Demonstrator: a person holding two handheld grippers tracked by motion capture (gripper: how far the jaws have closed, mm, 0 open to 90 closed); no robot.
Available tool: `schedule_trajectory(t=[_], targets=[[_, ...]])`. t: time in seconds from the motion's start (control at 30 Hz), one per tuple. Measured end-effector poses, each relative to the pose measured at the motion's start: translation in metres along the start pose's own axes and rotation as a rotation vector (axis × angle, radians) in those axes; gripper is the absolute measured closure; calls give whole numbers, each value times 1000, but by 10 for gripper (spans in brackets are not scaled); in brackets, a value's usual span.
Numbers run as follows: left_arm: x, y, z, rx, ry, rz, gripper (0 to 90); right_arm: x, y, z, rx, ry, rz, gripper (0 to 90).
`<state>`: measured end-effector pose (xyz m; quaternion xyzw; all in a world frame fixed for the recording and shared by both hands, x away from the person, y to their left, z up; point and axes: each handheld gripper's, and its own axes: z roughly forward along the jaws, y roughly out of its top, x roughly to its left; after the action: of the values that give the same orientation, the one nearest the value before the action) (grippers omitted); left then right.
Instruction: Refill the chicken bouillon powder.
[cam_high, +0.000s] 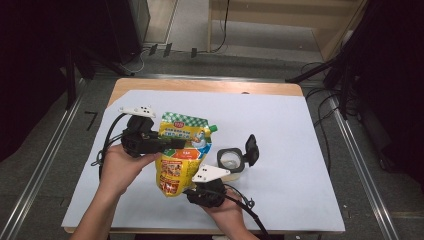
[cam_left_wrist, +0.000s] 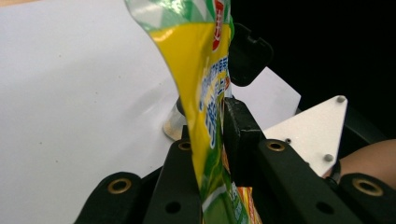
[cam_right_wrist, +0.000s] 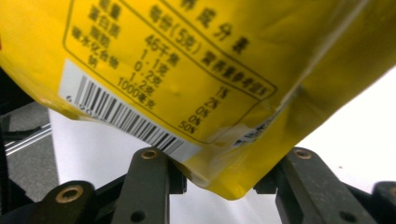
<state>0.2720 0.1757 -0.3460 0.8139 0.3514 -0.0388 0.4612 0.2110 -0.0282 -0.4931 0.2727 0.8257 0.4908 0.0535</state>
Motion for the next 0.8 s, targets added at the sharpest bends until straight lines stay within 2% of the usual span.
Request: schedule_trajectory(t=[0.2, 0.33, 0.43, 0.6, 0.8], targets=[[-3, 0, 6, 19, 25, 13, 829, 2, 1, -1, 1, 25, 11, 642], [-7, 0, 13, 44, 47, 32, 820, 5, 3, -2, 9, 25, -11, 609], [-9, 0, 16, 53, 54, 39, 811, 7, 3, -2, 6, 34, -9, 603], [-11, -1, 23, 70, 42, 43, 808, 13, 6, -4, 2, 27, -69, 596], [-14, -1, 29, 90, 50, 51, 807, 17, 7, -4, -5, 40, -79, 585]])
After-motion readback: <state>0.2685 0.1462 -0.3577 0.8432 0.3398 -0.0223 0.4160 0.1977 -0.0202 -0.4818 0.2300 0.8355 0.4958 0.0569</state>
